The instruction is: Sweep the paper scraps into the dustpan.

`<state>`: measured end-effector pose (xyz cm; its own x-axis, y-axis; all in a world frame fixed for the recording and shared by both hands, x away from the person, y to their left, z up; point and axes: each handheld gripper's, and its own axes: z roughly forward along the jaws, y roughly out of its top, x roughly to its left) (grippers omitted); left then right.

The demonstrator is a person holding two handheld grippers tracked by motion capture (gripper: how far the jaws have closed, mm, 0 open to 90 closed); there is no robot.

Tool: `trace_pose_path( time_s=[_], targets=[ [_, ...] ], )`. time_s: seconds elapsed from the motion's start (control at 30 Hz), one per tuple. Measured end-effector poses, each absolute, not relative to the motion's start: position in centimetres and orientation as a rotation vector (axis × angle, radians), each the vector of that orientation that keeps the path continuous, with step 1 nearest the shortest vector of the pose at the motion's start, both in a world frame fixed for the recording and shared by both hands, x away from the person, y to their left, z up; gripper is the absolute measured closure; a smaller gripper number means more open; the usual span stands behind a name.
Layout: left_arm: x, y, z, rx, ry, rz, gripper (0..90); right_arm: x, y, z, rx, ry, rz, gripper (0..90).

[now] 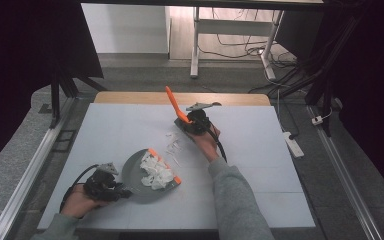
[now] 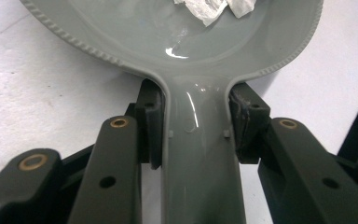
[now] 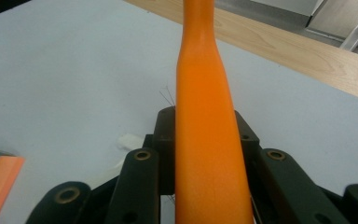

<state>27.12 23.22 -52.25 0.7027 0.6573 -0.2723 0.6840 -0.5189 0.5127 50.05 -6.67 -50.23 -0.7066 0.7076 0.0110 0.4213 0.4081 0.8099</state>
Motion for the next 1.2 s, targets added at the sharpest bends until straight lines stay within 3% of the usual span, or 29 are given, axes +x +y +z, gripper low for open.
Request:
trace_pose_path(
  time_s=[0.4,1.2],
  targets=[
    [27.5,23.2,-52.4,2.304,1.017,-0.058,61.0,50.5,-5.5,-51.2,0.949,2.393,1.164,70.1],
    [27.6,23.0,-52.4,2.291,1.030,-0.045,61.0,44.4,-3.9,-51.4,0.819,2.502,1.224,70.2]
  ],
)
